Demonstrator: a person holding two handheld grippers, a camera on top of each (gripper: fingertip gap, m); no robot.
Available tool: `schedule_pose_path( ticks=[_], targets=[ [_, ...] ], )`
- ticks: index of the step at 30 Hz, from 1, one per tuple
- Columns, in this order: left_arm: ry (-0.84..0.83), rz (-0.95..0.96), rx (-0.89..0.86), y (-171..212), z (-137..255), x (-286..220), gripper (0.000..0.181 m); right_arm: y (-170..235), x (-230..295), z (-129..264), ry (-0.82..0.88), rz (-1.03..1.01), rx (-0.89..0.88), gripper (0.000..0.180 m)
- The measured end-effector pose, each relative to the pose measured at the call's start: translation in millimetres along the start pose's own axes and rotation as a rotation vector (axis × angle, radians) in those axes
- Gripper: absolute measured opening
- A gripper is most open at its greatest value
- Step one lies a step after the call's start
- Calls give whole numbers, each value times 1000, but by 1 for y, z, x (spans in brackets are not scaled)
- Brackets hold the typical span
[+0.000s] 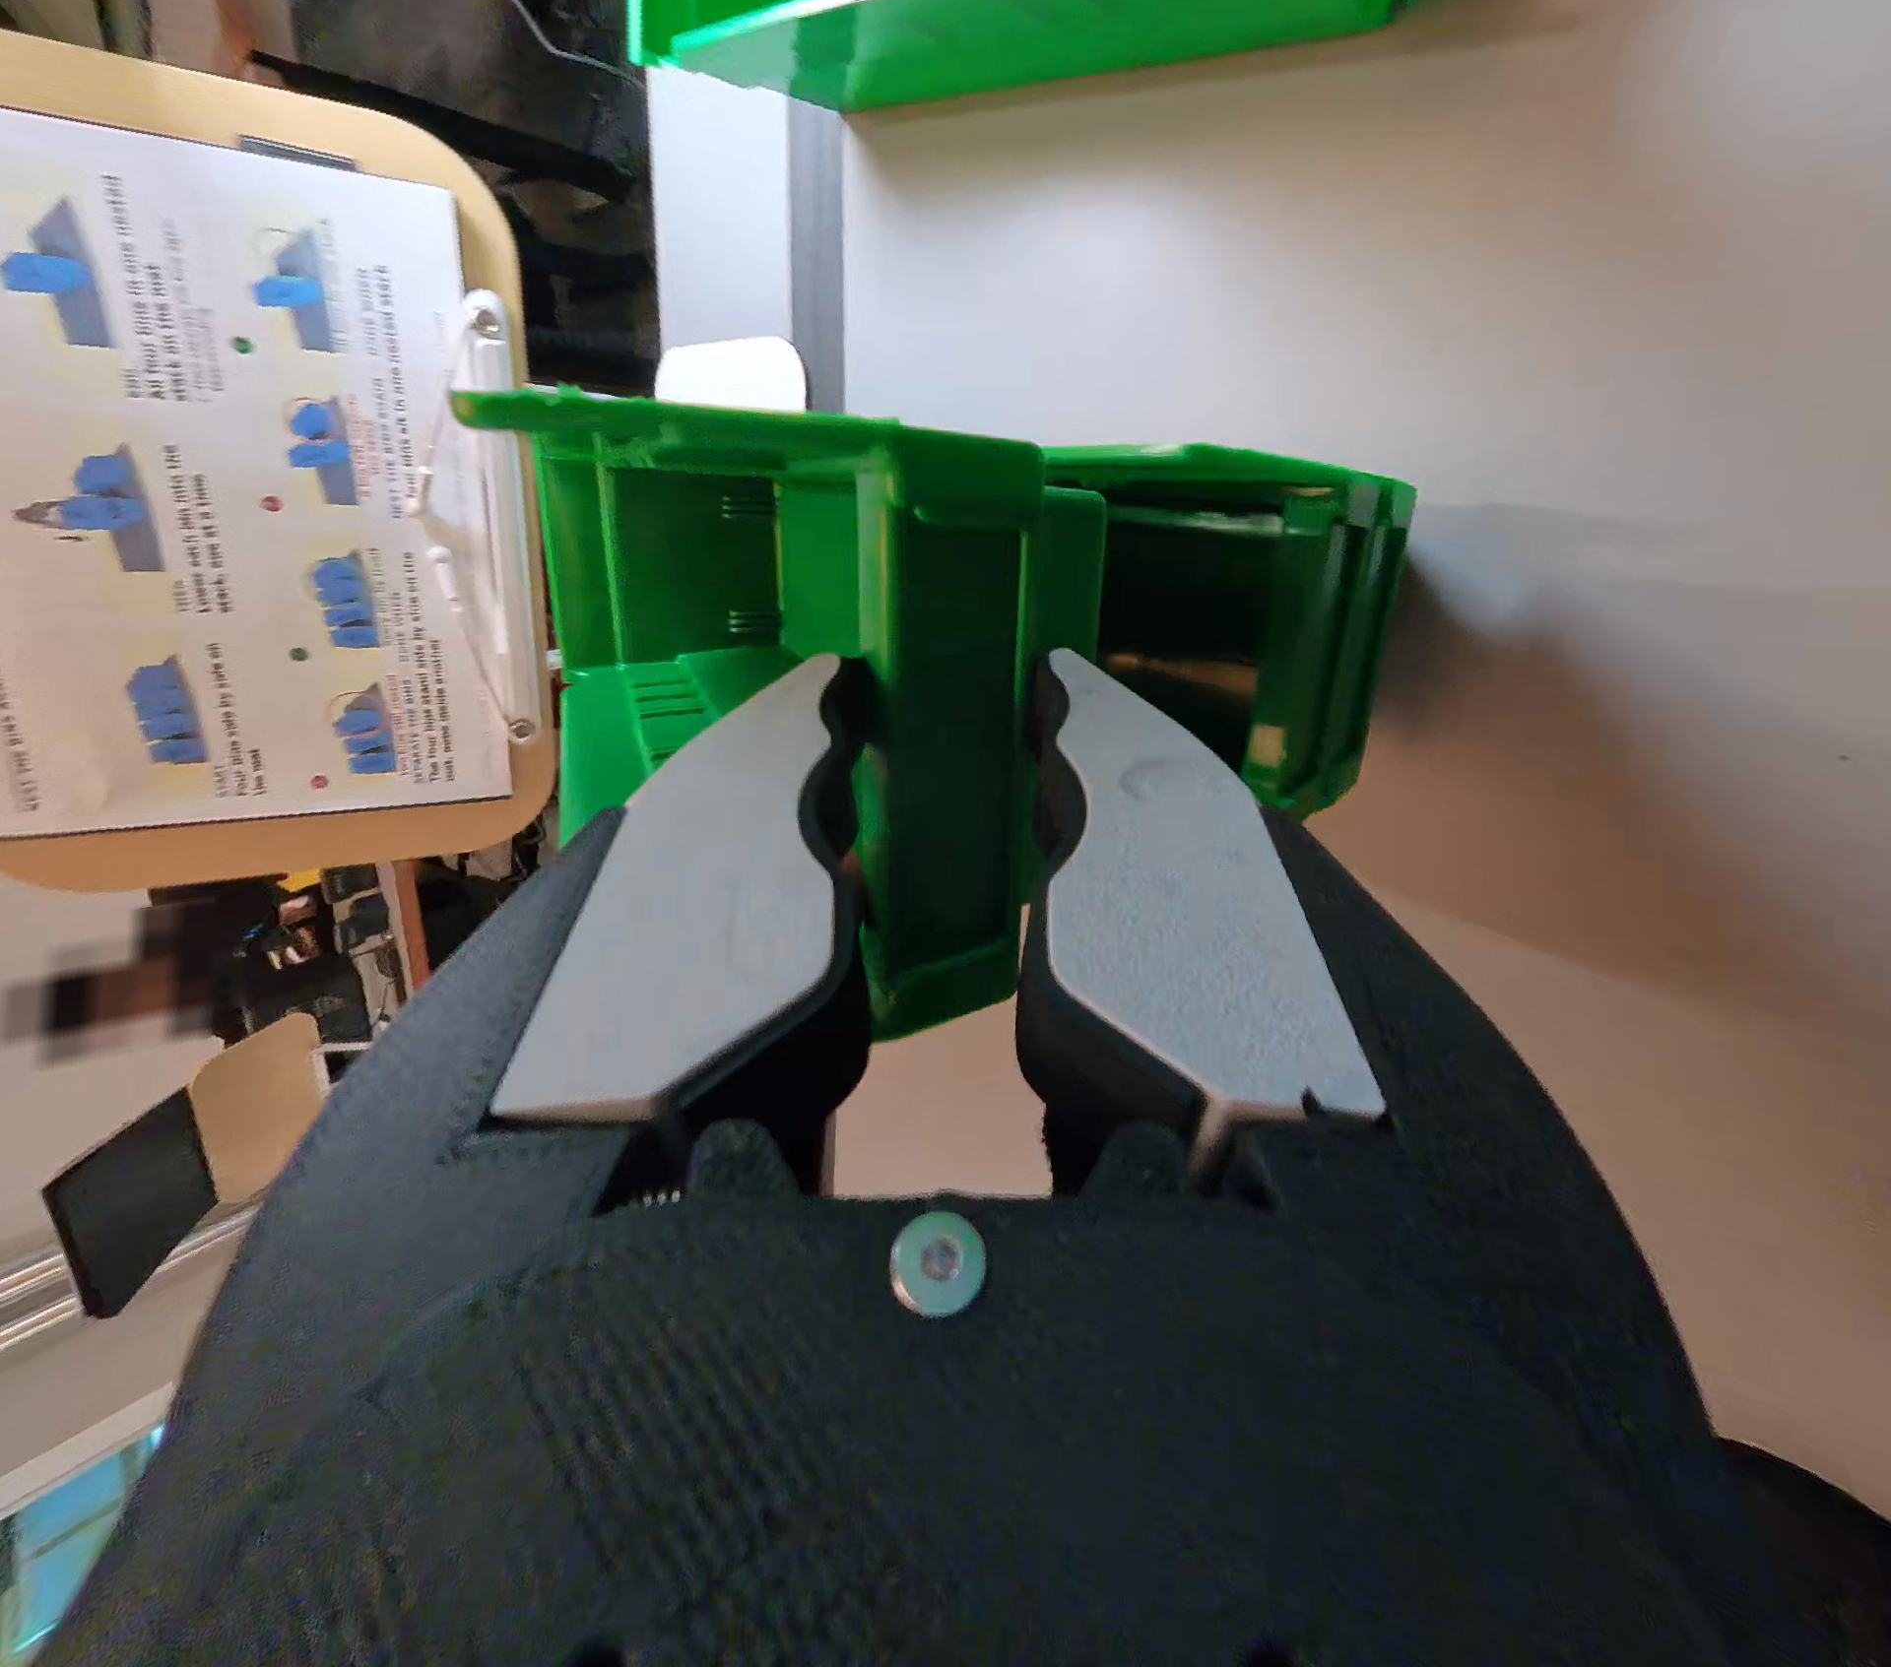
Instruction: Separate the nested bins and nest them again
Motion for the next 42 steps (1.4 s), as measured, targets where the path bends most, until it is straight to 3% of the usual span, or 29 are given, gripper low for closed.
schedule_pose_path(
  ticks=[1, 12, 22, 32, 37, 42],
  targets=[
    [-6, 17, -10, -1, 5, 6, 32, 0, 0, 0, 0, -2, -1, 65],
    [-28, 19, -47, 0, 11, 17, 31, 2, 0, -1, -5, -10, 10, 63],
    [55, -123, 44, 10, -23, -40, 32, 0, 0, 0, -15, -15, -6, 61],
    [167, -87, 56, 21, -40, -75, 30, -1, 1, 1, -22, -10, -14, 61],
    [191, -102, 176, 33, -55, -85, 54, -2, 2, 2, -26, -6, -23, 60],
    [251, -18, 173, 32, -62, -89, 41, -4, 2, 4, -30, -10, -41, 59]
  ],
)
Point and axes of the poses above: each gripper's, where its closed fingertips meet, z back along the fingers, y out of its underside, x = y × z across the jaws, the point moved 2 cm from there along z, back along the fingers, and after that the axes turned 8 degrees about -y, right-handed, at the moved point
